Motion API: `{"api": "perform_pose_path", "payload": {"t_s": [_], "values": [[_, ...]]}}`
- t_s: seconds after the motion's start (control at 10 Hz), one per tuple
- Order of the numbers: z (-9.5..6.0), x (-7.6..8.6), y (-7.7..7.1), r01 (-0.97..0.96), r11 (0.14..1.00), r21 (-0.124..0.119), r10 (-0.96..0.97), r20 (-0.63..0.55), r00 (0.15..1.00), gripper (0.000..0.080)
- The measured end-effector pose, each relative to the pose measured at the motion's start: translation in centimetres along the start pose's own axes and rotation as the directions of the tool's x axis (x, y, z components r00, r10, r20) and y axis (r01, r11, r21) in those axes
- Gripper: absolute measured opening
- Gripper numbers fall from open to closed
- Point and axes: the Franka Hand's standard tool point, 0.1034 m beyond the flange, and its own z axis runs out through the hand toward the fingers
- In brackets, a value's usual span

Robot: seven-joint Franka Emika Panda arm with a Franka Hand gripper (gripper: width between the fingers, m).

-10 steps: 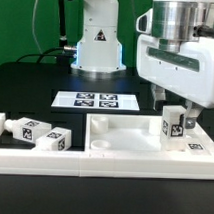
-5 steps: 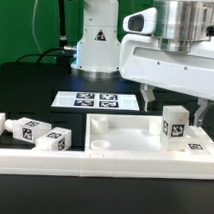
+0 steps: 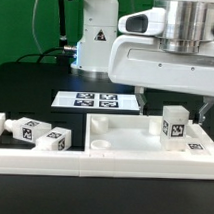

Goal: Assemble one leg

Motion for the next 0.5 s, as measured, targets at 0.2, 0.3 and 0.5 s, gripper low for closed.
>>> {"api": "perform_pose_path", "payload": {"t_s": [0.2,0.3,0.5], "values": [[-0.02,0.08,-0.16,0.228,0.974,-0.002,-0.228,-0.007,0.974,0.0648],[-0.07,0.12,-0.11,0.288,0.958,-0.002,-0.288,-0.007,0.958,0.0648],[-0.06,0.14,-0.05,0.337,0.942,-0.004,-0.337,-0.007,0.941,0.0648]]}}
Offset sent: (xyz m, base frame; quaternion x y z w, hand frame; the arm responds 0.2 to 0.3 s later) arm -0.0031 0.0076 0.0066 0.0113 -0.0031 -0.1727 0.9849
